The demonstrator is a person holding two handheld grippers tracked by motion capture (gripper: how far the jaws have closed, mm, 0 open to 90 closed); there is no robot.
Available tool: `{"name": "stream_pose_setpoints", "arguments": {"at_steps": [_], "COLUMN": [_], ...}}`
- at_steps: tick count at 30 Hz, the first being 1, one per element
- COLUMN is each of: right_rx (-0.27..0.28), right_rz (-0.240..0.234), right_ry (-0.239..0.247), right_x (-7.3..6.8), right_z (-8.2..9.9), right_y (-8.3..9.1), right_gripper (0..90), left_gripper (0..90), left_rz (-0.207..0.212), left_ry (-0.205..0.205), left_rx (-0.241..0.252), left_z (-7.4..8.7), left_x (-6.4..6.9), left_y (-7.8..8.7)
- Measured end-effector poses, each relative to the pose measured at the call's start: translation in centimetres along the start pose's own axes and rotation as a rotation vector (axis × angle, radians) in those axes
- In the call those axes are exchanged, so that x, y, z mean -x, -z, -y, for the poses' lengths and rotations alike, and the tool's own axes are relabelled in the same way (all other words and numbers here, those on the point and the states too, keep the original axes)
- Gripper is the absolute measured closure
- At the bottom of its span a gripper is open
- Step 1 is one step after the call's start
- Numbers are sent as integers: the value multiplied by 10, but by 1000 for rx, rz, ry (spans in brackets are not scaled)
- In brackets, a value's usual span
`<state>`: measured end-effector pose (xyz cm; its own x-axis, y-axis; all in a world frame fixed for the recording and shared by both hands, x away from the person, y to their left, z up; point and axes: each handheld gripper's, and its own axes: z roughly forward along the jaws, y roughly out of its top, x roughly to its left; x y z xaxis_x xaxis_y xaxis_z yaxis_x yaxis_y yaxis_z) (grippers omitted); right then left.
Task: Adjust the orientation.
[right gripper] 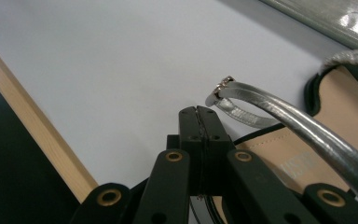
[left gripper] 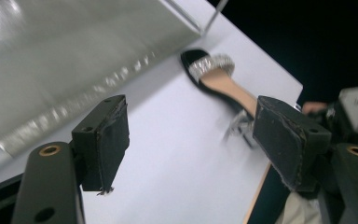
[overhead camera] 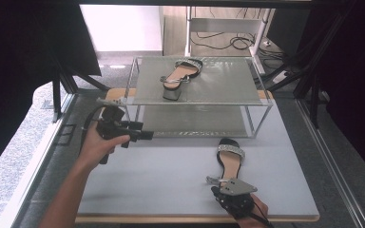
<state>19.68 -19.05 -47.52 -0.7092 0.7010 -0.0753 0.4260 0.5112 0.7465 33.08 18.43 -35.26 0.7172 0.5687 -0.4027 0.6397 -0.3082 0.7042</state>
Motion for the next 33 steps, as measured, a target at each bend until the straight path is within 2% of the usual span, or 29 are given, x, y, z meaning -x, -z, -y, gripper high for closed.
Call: {"name": "stream_pose_setpoints", "arguments": {"at_steps": [5, 8, 10, 16, 17, 20, 22, 26, 28, 33], "right_rx": [-1, -4, -7, -65, -73, -57, -57, -41, -32, -19], "right_rz": [-14, -10, -16, 42, 50, 33, 52, 62, 25, -1], "right_ry": [-14, -15, -26, -44, -51, -89, -99, -130, -136, -121], "right_x": [7, 10, 15, 32, 37, 47, 53, 65, 68, 67], "right_z": [7, 12, 16, 27, 30, 35, 38, 46, 48, 52], "right_y": [8, 13, 18, 22, 23, 27, 30, 35, 38, 47], "right_gripper": [898, 898, 899, 898, 898, 898, 897, 892, 845, 773], "left_gripper": [272, 273, 276, 281, 281, 285, 287, 293, 293, 293], "left_rz": [44, 57, 83, 115, 115, 115, 116, 104, 93, 88], "left_ry": [1, 0, 13, 33, 37, 50, 63, 78, 72, 78], "left_rx": [-23, -42, -36, -32, -30, -24, -15, -19, -28, -37], "left_z": [29, 45, 55, 82, 84, 93, 97, 100, 101, 105], "left_x": [0, 0, -2, -7, -7, -10, -14, -18, -19, -21], "left_y": [-13, -20, -23, -31, -31, -33, -33, -37, -38, -40]}}
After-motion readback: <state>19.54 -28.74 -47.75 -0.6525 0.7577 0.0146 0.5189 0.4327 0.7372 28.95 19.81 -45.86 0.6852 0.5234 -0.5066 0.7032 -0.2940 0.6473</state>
